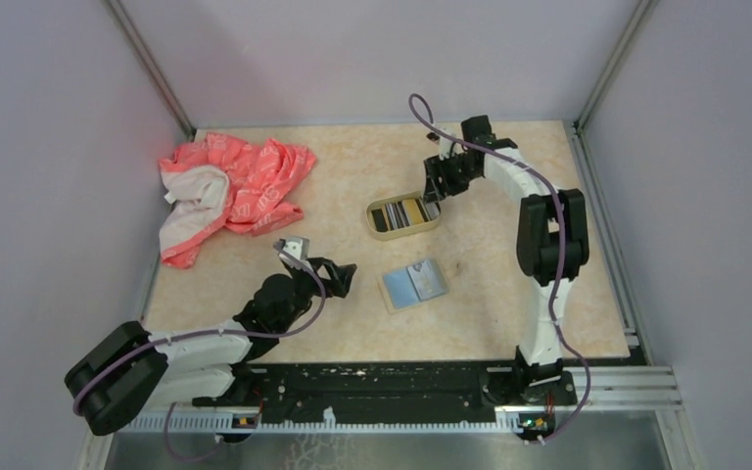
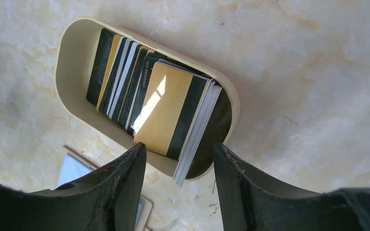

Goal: Put the credit cards into the card holder
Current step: Pick up the credit card from the storage box.

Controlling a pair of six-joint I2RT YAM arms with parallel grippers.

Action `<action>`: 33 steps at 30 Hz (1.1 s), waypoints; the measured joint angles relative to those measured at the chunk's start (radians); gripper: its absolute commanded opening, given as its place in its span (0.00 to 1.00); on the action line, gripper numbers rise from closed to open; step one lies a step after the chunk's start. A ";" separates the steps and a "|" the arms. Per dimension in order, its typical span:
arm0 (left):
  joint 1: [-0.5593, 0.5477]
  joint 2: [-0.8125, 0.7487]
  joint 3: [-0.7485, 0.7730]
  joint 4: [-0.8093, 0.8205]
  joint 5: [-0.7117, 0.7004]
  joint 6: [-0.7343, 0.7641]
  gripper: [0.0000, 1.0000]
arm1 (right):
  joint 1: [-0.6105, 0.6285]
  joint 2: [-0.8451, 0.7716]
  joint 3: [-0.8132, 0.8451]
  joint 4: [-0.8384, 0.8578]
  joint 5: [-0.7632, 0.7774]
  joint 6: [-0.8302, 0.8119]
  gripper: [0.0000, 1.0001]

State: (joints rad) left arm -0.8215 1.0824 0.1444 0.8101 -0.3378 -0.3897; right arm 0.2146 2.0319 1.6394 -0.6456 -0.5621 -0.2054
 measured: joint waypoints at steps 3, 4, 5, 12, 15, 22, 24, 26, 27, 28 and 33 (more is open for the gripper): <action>0.000 0.031 -0.006 0.017 0.000 -0.027 0.96 | 0.000 0.027 0.018 -0.010 0.002 0.007 0.51; 0.000 0.034 -0.011 0.028 0.000 -0.035 0.96 | 0.000 0.032 0.018 -0.011 0.005 0.009 0.50; 0.000 0.037 -0.023 0.048 0.000 -0.045 0.95 | 0.000 0.038 0.020 -0.015 0.008 0.011 0.48; 0.000 0.062 -0.077 0.146 0.010 -0.082 0.95 | 0.000 0.115 0.127 -0.065 0.014 0.019 0.41; 0.000 0.064 -0.098 0.195 0.017 -0.091 0.95 | 0.000 0.122 0.134 -0.077 0.008 0.019 0.40; 0.000 0.069 -0.125 0.268 0.022 -0.116 0.95 | 0.000 0.116 0.101 -0.068 0.000 0.016 0.47; 0.000 0.069 -0.125 0.276 0.023 -0.119 0.95 | 0.002 0.106 0.086 -0.065 -0.002 0.016 0.47; 0.000 0.069 -0.126 0.284 0.023 -0.120 0.95 | 0.005 0.095 0.080 -0.066 0.001 0.016 0.47; 0.000 0.069 -0.126 0.288 0.024 -0.122 0.95 | 0.005 0.091 0.080 -0.063 0.001 0.016 0.46; 0.000 0.069 -0.126 0.290 0.024 -0.124 0.95 | 0.005 0.089 0.080 -0.061 0.001 0.016 0.46; 0.000 0.070 -0.126 0.294 0.025 -0.135 0.95 | 0.003 0.086 0.080 -0.058 0.012 0.017 0.44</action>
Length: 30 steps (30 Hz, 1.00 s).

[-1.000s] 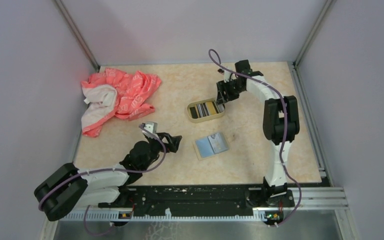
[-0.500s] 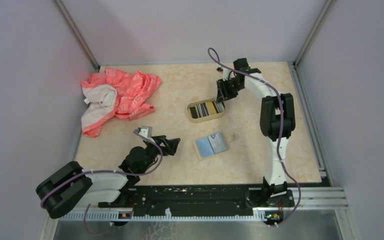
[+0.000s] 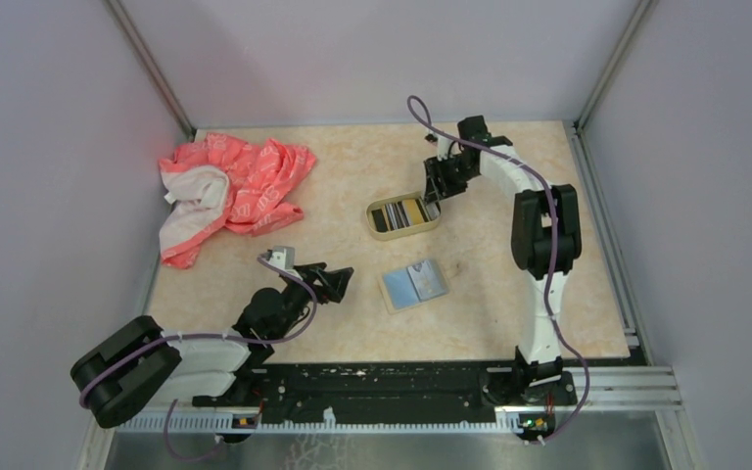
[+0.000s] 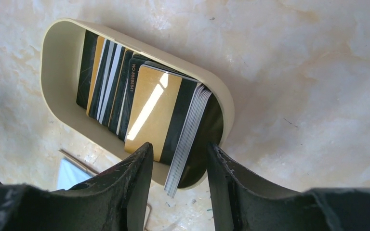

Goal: Put the credit cards into the card holder
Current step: Pick up the credit card from the storage box.

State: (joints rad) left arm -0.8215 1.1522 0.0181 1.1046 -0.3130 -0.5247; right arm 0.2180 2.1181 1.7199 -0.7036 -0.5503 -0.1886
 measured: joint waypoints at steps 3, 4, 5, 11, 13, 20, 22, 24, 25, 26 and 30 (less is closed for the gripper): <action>0.000 0.000 0.000 0.004 0.000 -0.003 0.95 | 0.000 0.000 0.000 0.001 0.013 0.010 0.44; 0.000 0.000 0.000 0.004 0.000 -0.003 0.95 | 0.000 0.002 0.000 0.001 0.015 0.013 0.44; 0.000 0.000 0.000 0.005 0.000 -0.003 0.95 | 0.000 0.004 0.000 0.001 0.015 0.017 0.43; 0.000 0.000 0.000 0.014 0.001 -0.003 0.95 | 0.005 0.034 0.004 -0.001 0.008 0.037 0.39; 0.000 0.000 0.000 0.015 0.001 -0.003 0.95 | 0.009 0.052 0.016 -0.005 0.000 0.044 0.40; 0.000 0.000 0.000 0.018 0.003 -0.003 0.95 | 0.015 0.069 0.031 -0.007 0.006 0.064 0.21; 0.000 0.000 0.000 0.018 0.003 -0.004 0.95 | 0.013 0.069 0.035 -0.006 0.020 0.064 0.17; 0.000 0.000 0.000 0.018 0.004 -0.004 0.95 | 0.008 0.069 0.035 -0.011 0.032 0.070 0.16; 0.000 0.000 0.000 0.018 0.004 -0.004 0.95 | 0.007 0.069 0.035 -0.011 0.038 0.069 0.15; 0.000 0.000 0.000 0.018 0.004 -0.004 0.95 | 0.005 0.069 0.035 -0.011 0.039 0.069 0.15; 0.000 0.000 0.000 0.018 0.005 -0.004 0.95 | -0.002 0.069 0.035 -0.011 0.028 0.073 0.18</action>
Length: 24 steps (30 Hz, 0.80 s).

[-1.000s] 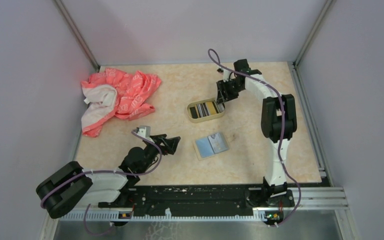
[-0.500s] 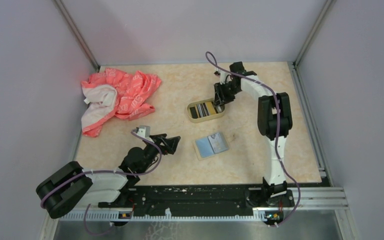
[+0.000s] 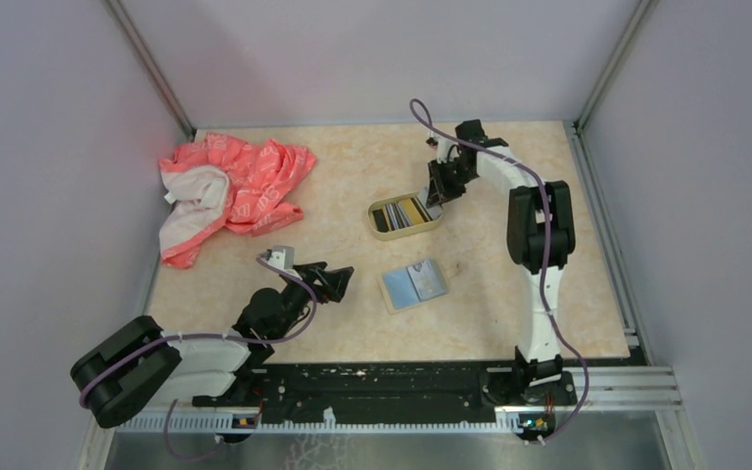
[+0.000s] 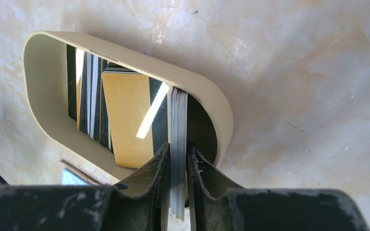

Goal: Put the credit cards into the card holder
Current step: Pick up the credit card from the storage box.

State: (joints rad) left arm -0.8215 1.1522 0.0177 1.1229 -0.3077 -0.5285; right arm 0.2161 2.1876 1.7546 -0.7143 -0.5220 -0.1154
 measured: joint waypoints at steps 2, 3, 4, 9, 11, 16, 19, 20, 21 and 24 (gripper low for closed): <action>0.000 0.000 0.000 0.000 0.001 0.000 0.95 | -0.009 0.000 0.000 0.000 -0.021 0.005 0.20; 0.000 0.000 0.000 0.000 0.001 0.000 0.95 | -0.014 0.000 0.000 -0.001 -0.034 0.006 0.20; 0.000 0.000 0.000 0.000 0.002 0.000 0.95 | -0.019 0.000 0.000 -0.002 -0.046 0.007 0.21; 0.000 0.000 0.000 0.000 0.002 0.000 0.95 | -0.042 0.017 0.000 -0.012 -0.125 0.010 0.24; 0.000 0.000 0.000 0.000 0.002 0.000 0.95 | -0.048 0.024 0.000 -0.017 -0.156 0.012 0.24; 0.000 0.000 0.000 0.001 0.002 -0.001 0.95 | -0.068 0.031 0.000 -0.029 -0.211 0.012 0.26; 0.000 0.000 0.000 0.001 0.002 -0.001 0.95 | -0.078 0.034 0.000 -0.036 -0.245 0.014 0.39; 0.000 0.000 0.000 0.001 0.002 -0.002 0.95 | -0.080 0.034 0.001 -0.040 -0.251 0.016 0.40; 0.000 0.000 0.000 0.002 0.002 -0.002 0.95 | -0.081 0.034 0.002 -0.042 -0.259 0.016 0.39; 0.000 0.000 0.000 0.004 0.002 -0.002 0.95 | -0.081 0.034 0.002 -0.041 -0.260 0.015 0.35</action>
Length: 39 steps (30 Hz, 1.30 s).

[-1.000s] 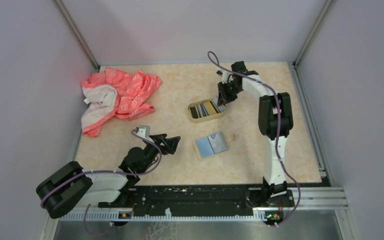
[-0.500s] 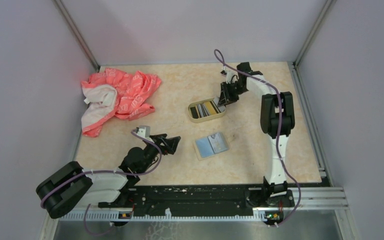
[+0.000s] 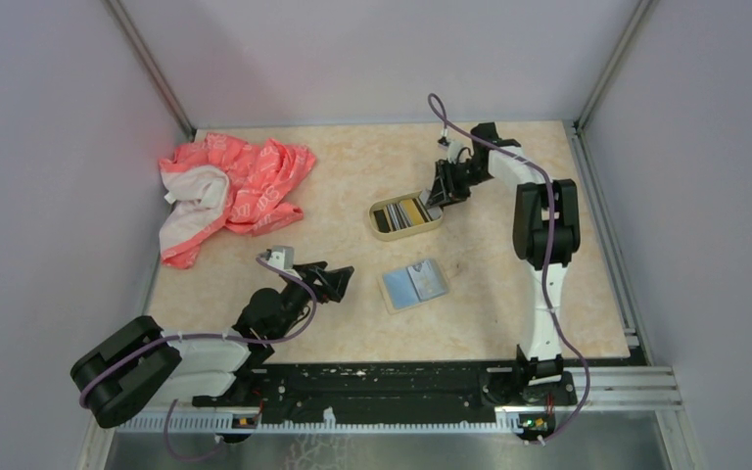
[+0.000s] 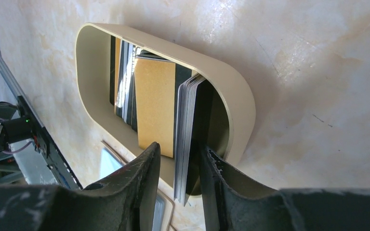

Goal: Put the credit cards into the card holder
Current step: Pick up the credit card from the storage box.

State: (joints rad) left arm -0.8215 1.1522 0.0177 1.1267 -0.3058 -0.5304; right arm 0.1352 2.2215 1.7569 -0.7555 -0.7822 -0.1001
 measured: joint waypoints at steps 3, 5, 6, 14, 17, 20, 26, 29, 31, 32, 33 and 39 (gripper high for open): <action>0.000 0.000 0.000 0.004 0.000 0.000 0.95 | 0.000 0.000 0.000 0.000 0.007 0.000 0.32; 0.000 0.000 0.000 0.004 0.000 0.000 0.95 | 0.000 0.000 0.000 0.000 0.014 0.000 0.31; 0.000 0.000 0.000 0.004 0.000 0.000 0.95 | 0.000 0.000 0.000 0.000 0.017 0.000 0.30; 0.000 0.000 0.000 0.014 0.000 0.000 0.95 | -0.001 0.000 0.000 -0.001 0.019 -0.001 0.27; 0.000 0.000 0.000 0.019 0.000 -0.001 0.95 | -0.003 0.000 0.000 -0.002 0.016 -0.002 0.25; 0.000 0.000 0.000 0.019 0.000 -0.001 0.94 | -0.011 0.001 0.000 -0.008 0.005 -0.003 0.25; 0.000 0.000 0.000 0.019 0.000 -0.001 0.95 | -0.034 0.000 0.000 -0.018 -0.034 -0.003 0.25; 0.000 0.000 0.000 0.019 0.000 -0.001 0.95 | -0.040 0.000 0.000 -0.020 -0.046 -0.003 0.25; 0.000 0.000 0.000 0.020 0.000 -0.001 0.95 | -0.043 0.000 0.000 -0.021 -0.051 -0.004 0.22; 0.000 0.000 0.000 0.020 0.000 -0.001 0.95 | -0.044 0.000 0.000 -0.023 -0.054 -0.004 0.22; 0.000 0.000 0.000 0.021 0.000 -0.001 0.95 | -0.045 0.000 0.000 -0.024 -0.057 -0.004 0.21; 0.000 0.000 0.000 0.026 0.000 -0.001 0.95 | -0.051 0.001 0.000 -0.033 -0.069 -0.004 0.19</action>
State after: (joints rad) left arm -0.8215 1.1522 0.0177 1.1526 -0.3054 -0.5312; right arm 0.0837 2.2223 1.7569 -0.7887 -0.8509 -0.1043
